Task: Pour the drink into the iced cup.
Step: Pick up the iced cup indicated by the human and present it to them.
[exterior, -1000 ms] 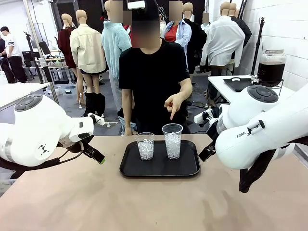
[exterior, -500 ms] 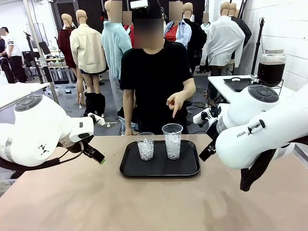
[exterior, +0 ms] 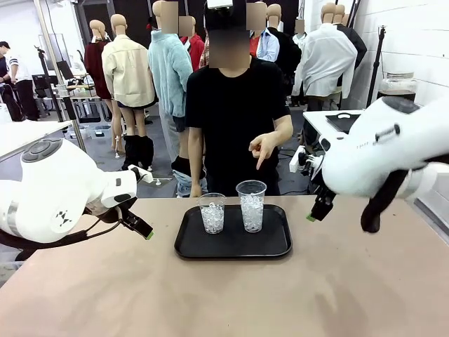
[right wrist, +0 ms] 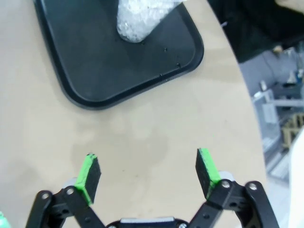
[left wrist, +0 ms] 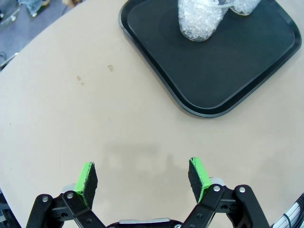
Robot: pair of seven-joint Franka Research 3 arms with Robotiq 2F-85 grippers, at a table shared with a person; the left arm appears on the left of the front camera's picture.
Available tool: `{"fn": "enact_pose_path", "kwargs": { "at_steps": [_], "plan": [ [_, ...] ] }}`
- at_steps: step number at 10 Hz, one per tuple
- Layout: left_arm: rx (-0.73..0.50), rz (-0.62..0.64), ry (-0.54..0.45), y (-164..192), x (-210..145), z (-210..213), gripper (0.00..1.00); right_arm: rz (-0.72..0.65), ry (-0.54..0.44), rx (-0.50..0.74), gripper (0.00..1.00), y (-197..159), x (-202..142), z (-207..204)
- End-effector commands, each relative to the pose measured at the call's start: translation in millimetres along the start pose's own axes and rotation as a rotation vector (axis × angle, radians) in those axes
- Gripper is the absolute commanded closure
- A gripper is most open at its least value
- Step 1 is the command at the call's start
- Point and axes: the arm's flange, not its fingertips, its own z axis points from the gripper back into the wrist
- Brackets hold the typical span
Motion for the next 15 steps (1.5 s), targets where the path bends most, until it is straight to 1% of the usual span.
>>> {"fn": "enact_pose_path", "kwargs": {
  "at_steps": [1, 2, 3, 4, 6, 7, 10, 11, 12, 13, 14, 15],
  "plan": [
    [0.001, 0.002, -0.001, 0.8, -0.1, 0.4, 0.00, 0.133, -0.038, 0.111, 0.00, -50.5, -9.1, -17.8],
    [0.001, 0.002, -0.001, 0.8, -0.1, 0.4, 0.00, 0.205, -0.073, 0.176, 0.00, -67.2, -7.5, -24.7],
    [0.001, 0.002, -0.001, 0.8, -0.1, 0.4, 0.00, 0.272, -0.141, 0.234, 0.00, -79.0, -7.9, -31.1],
    [0.001, 0.002, -0.001, 0.8, -0.1, 0.4, 0.00, 0.296, -0.197, 0.256, 0.00, -85.9, -8.0, -38.9],
    [0.001, 0.002, -0.001, 0.8, -0.1, 0.4, 0.00, 0.254, -0.286, 0.245, 0.00, -88.2, -7.4, -58.0],
    [0.001, 0.002, -0.001, 0.8, -0.1, 0.4, 0.00, 0.288, -0.227, 0.229, 0.00, -71.4, -1.0, -23.4],
    [0.001, 0.002, -0.001, 0.8, -0.1, 0.4, 0.00, 0.288, -0.227, 0.229, 0.00, -71.4, -1.0, -23.4],
    [0.001, 0.002, -0.001, 0.8, -0.1, 0.4, 0.00, 0.296, -0.250, 0.234, 0.00, -79.3, -1.2, -32.2],
    [0.001, 0.002, -0.001, 0.8, -0.1, 0.4, 0.00, 0.234, -0.313, 0.309, 0.00, -96.2, -5.1, -49.3],
    [0.001, 0.002, -0.001, 0.8, -0.1, 0.4, 0.00, 0.211, -0.389, 0.392, 0.00, -110.0, -10.1, -70.2],
    [0.001, 0.002, -0.001, 0.8, -0.1, 0.4, 0.00, 0.176, -0.483, 0.449, 0.00, -120.2, -14.3, -94.2],
    [0.001, 0.002, -0.001, 0.8, -0.1, 0.4, 0.00, 0.204, -0.527, 0.493, 0.00, -121.5, -15.9, -111.8]
  ]
}}
